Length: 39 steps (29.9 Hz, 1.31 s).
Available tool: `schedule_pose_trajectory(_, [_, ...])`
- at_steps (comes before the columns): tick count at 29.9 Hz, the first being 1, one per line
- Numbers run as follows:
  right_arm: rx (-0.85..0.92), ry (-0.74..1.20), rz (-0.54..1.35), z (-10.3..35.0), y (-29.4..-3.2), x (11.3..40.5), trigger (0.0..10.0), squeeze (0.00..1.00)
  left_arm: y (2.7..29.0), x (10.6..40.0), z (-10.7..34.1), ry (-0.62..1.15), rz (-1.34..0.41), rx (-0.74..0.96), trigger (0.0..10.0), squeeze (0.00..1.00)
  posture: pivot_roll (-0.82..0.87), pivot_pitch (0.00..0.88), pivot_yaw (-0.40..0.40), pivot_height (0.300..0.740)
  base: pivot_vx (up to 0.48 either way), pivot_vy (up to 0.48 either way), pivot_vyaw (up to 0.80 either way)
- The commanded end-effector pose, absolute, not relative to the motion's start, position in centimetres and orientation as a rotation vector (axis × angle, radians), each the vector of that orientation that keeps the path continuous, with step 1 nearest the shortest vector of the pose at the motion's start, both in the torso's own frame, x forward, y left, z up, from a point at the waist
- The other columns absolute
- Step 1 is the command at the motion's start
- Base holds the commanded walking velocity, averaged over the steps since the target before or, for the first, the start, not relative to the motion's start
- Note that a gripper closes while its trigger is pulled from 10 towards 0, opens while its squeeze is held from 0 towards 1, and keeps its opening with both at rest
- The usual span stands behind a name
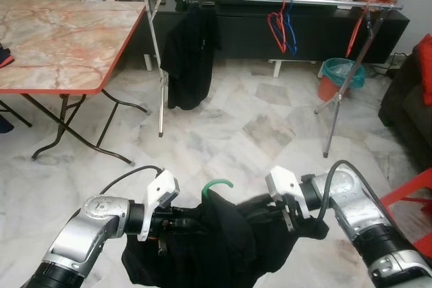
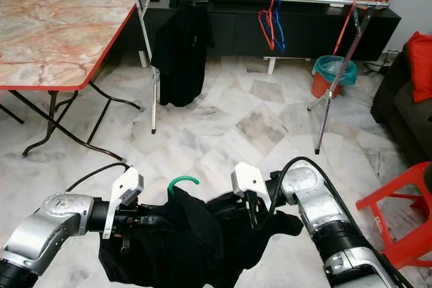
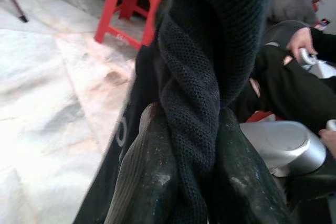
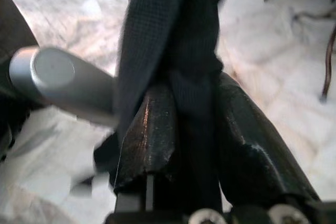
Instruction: Hang hanger
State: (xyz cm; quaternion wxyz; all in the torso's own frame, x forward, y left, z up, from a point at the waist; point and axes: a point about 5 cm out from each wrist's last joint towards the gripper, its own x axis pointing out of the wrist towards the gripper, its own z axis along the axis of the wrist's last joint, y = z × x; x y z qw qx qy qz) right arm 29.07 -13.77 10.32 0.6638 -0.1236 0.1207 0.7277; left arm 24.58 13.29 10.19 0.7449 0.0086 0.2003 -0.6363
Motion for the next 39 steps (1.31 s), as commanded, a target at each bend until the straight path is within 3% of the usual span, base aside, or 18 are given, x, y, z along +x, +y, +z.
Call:
schedule_pose_trajectory(1, [-0.304,0.21,1.646,11.6,-13.5,29.6,10.0,1.0,12.9,24.4,10.6,0.424,-1.42,0.023,0.0,0.0,0.0,0.0,-0.038,0.74,0.0,0.0,0.0])
schedule_pose_trajectory(8, [-0.328,0.2,1.605,11.6,-13.5,29.9,10.0,1.0,13.1,24.9,10.3,0.421,-1.373,0.036,0.0,0.0,-0.01,0.0,-0.036,0.74,0.0,0.0,0.0])
schedule_pose_trajectory(9, [-0.346,0.217,1.602,11.4,-13.7,29.9,10.0,0.65,13.2,24.9,10.2,0.421,-1.363,0.039,0.0,0.0,-0.01,0.0,-0.036,0.74,0.0,0.0,0.0])
schedule_pose_trajectory(10, [-0.364,0.233,1.603,11.2,-13.8,29.8,10.0,0.0,13.3,25.0,10.2,0.419,-1.353,0.045,0.0,0.0,-0.01,0.0,-0.036,0.74,0.0,0.0,0.0])
schedule_pose_trajectory(23, [-0.548,0.418,1.56,9.5,-17.2,29.2,10.0,0.0,14.3,26.4,9.8,0.392,-1.218,0.078,0.0,0.0,-0.02,0.0,-0.036,0.74,0.0,0.0,0.0])
schedule_pose_trajectory(25, [-0.597,0.409,1.4,9.5,-18.0,30.5,10.0,0.0,14.4,26.6,9.5,0.387,-1.183,0.077,0.0,0.0,-0.02,0.0,-0.036,0.74,0.0,0.0,0.0])
schedule_pose_trajectory(28, [-0.615,0.392,1.317,9.6,-18.3,31.1,10.0,0.0,14.5,26.6,9.4,0.382,-1.167,0.074,0.0,0.0,-0.02,0.0,-0.038,0.74,0.0,0.0,0.0])
schedule_pose_trajectory(29, [-0.621,0.37,1.128,9.7,-18.9,32.3,10.0,0.0,14.9,27.0,9.0,0.368,-1.099,0.092,0.0,0.0,-0.02,0.0,-0.038,0.74,0.0,0.0,0.0])
schedule_pose_trajectory(32, [-0.611,0.35,0.979,9.8,-19.4,33.2,10.0,0.0,15.1,27.3,8.8,0.349,-1.046,0.1,0.0,0.0,-0.02,0.0,-0.037,0.74,0.0,0.0,0.0])
schedule_pose_trajectory(35, [-0.459,0.201,0.734,11.1,-19.8,34.6,10.0,0.0,15.2,27.9,8.5,0.305,-0.949,0.121,0.0,0.0,-0.02,0.0,-0.034,0.74,0.0,0.0,0.0])
schedule_pose_trajectory(36, [-0.459,0.201,0.734,11.1,-19.8,34.6,10.0,0.0,15.2,27.9,8.5,0.305,-0.949,0.121,0.0,0.0,-0.02,0.0,-0.034,0.74,0.0,0.0,0.0])
schedule_pose_trajectory(37, [-0.377,0.15,0.67,11.5,-19.8,34.9,10.0,0.0,15.2,28.1,8.3,0.298,-0.905,0.131,3.1,0.0,-0.02,0.0,-0.032,0.74,0.0,0.0,0.0])
schedule_pose_trajectory(38, [-0.331,0.13,0.638,11.7,-19.8,35.0,10.0,0.0,15.2,28.2,8.2,0.297,-0.883,0.134,4.2,0.0,-0.03,0.0,-0.03,0.74,0.0,0.0,0.0])
schedule_pose_trajectory(39, [-0.281,0.105,0.596,11.7,-19.8,35.2,10.0,0.0,15.1,28.3,7.9,0.292,-0.858,0.145,8.3,0.0,-0.03,0.0,-0.029,0.74,0.0,0.0,0.0])
